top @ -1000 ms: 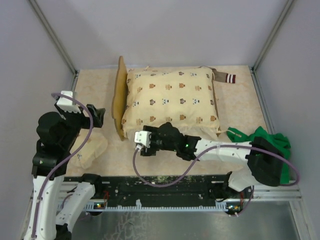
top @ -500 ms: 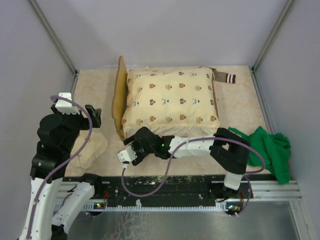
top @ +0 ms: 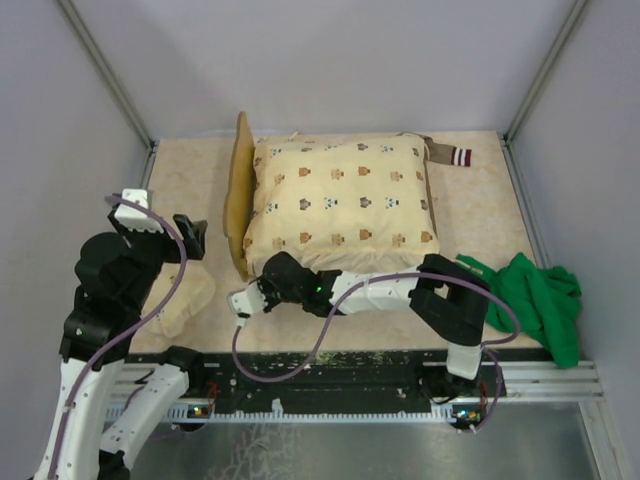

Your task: Set up the pet bed

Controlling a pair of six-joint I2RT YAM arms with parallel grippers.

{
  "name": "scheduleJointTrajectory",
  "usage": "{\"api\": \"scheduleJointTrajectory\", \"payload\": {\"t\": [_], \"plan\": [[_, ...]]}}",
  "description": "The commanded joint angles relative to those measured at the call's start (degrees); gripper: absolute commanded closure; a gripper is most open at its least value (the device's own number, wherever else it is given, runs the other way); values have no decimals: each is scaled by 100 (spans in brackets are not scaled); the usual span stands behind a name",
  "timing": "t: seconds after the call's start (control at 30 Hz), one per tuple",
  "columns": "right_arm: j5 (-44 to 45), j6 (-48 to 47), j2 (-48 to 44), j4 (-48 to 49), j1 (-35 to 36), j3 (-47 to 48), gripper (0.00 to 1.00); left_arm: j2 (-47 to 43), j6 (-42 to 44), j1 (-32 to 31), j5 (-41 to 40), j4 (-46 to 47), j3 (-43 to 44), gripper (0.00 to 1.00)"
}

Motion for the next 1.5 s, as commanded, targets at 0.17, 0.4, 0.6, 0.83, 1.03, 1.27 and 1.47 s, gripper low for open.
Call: {"api": "scheduleJointTrajectory", "payload": {"t": [0.17, 0.4, 0.6, 0.83, 1.03, 1.27, 1.47], "plan": [[842, 2926, -967, 795, -376, 609, 100, -106, 48, -70, 991, 299, -353, 21], [378, 5145, -1467, 1422, -1218, 421, 100, 149, 278, -79, 2298, 475, -440, 37], [446, 5877, -1393, 1460, -1638, 415, 100, 633, 103, -79, 2701, 463, -578, 44], [218, 6328, -1155, 1318, -1984, 577, 100, 1021, -4, -256, 2864, 965, -1076, 54], [157, 6683, -855, 963, -2181, 875, 100, 1750, 326, -524, 3118, 1174, -1144, 55], [15, 6774, -879, 1078, -2317, 746, 100, 2117, 814, -1275, 2262, 1426, -1148, 60], [3, 6965, -813, 1067, -2446, 718, 100, 2524, 1115, -1459, 1860, 1382, -1231, 64]]}}
